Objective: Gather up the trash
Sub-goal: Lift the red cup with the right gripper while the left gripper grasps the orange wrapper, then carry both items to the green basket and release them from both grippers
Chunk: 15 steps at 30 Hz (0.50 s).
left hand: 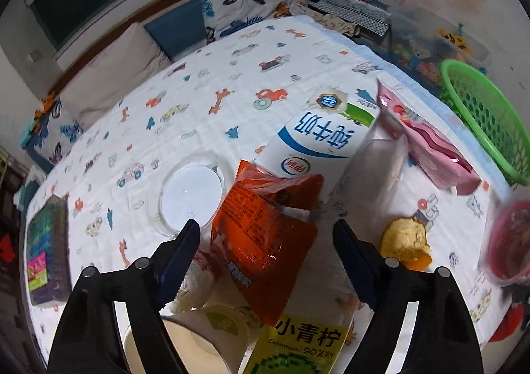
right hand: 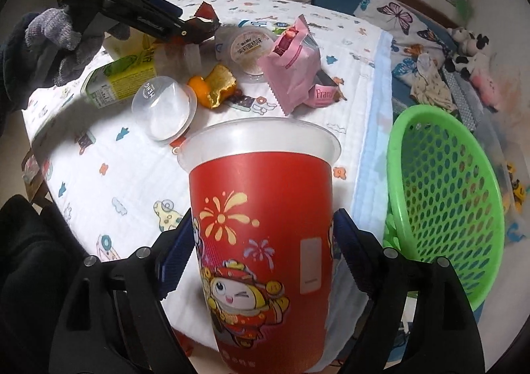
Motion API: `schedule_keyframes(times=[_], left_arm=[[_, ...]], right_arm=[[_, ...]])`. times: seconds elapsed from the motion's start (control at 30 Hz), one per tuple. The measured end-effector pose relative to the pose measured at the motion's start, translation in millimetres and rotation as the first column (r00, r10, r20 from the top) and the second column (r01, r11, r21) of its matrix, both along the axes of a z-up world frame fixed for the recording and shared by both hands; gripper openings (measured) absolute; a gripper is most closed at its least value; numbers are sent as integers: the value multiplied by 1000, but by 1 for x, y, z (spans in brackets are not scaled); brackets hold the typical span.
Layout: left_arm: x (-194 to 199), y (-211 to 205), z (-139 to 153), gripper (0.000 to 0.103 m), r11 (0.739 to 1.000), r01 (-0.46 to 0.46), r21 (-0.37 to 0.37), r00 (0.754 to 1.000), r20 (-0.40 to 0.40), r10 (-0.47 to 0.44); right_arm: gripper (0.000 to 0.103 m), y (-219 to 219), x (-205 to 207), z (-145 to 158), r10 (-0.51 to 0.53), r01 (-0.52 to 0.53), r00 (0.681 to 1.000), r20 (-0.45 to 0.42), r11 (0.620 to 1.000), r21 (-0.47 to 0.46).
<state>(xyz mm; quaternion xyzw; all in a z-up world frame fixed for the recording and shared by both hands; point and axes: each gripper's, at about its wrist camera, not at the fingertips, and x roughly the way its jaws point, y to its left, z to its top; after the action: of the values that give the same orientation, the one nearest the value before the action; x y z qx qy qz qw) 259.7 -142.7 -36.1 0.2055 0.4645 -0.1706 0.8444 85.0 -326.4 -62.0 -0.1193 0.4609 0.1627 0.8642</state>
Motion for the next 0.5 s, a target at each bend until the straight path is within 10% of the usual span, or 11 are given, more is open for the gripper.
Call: schedule_keyframes(times=[0.5], left_arm=[[-12, 11, 32, 23, 997, -15, -75, 999, 36, 17]], right_arm=[[73, -12, -12, 22, -42, 36, 998, 56, 995, 97]])
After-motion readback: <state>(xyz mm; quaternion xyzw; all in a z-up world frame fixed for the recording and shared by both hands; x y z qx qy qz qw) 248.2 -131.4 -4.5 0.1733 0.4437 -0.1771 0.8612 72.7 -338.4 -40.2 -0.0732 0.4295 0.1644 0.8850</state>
